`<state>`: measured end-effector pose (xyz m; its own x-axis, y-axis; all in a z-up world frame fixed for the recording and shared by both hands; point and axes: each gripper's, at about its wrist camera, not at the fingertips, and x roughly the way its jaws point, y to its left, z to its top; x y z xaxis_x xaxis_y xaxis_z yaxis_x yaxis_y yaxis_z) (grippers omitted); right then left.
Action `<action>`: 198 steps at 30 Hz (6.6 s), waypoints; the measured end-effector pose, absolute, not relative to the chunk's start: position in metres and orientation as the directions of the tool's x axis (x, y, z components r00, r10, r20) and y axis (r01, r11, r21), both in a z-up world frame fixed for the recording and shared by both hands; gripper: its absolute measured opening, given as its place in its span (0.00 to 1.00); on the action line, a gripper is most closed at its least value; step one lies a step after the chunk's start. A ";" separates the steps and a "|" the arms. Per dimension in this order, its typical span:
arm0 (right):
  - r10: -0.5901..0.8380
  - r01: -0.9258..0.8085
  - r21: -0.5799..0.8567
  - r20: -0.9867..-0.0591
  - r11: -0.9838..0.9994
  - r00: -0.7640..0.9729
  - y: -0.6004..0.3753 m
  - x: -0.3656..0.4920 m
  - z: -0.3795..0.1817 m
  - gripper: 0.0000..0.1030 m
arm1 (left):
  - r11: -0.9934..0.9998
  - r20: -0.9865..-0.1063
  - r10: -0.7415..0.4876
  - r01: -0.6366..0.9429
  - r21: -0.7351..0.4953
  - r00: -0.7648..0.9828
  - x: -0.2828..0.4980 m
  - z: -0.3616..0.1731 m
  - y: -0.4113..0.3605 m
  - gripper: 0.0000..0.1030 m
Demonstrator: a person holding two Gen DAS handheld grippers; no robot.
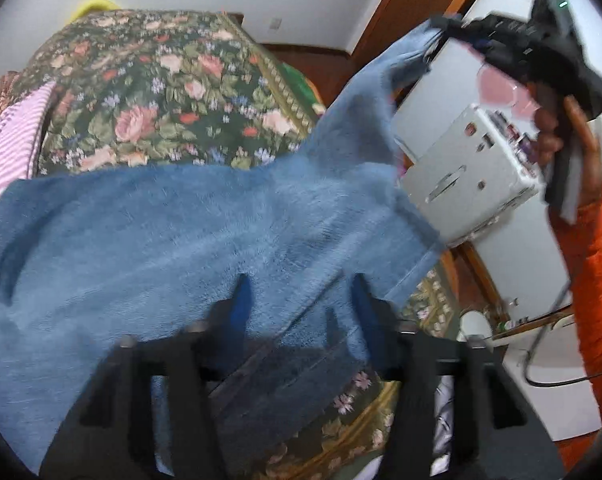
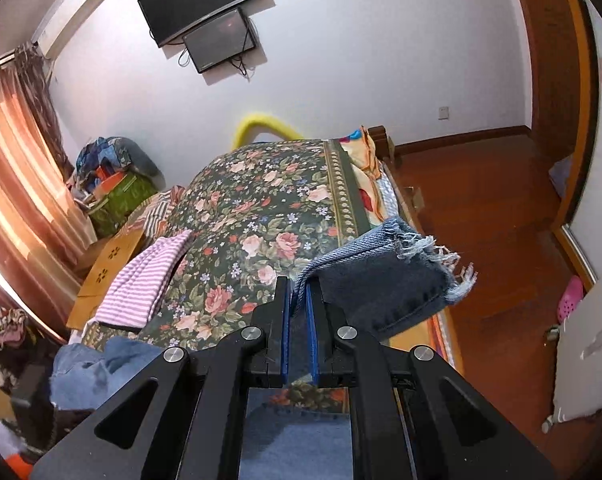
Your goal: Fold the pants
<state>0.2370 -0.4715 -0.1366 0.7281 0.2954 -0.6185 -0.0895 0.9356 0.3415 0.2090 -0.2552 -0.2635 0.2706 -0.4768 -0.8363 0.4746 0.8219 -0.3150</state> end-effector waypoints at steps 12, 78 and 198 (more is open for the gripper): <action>0.295 -0.098 0.364 -0.538 0.926 0.789 -0.502 0.211 -0.117 0.05 | 0.803 -0.808 -0.497 0.521 -0.289 0.318 0.203 -0.245 -0.267 0.03; 0.373 0.243 0.525 -0.798 0.816 0.474 -0.541 0.272 -0.350 0.51 | 0.830 -0.841 -0.459 0.476 -0.291 0.286 0.237 -0.296 -0.252 0.03; 0.232 0.120 0.320 -0.855 0.940 0.464 -0.537 0.179 -0.361 0.30 | 0.856 -0.943 -0.304 0.473 -0.206 0.139 0.296 -0.339 -0.404 0.42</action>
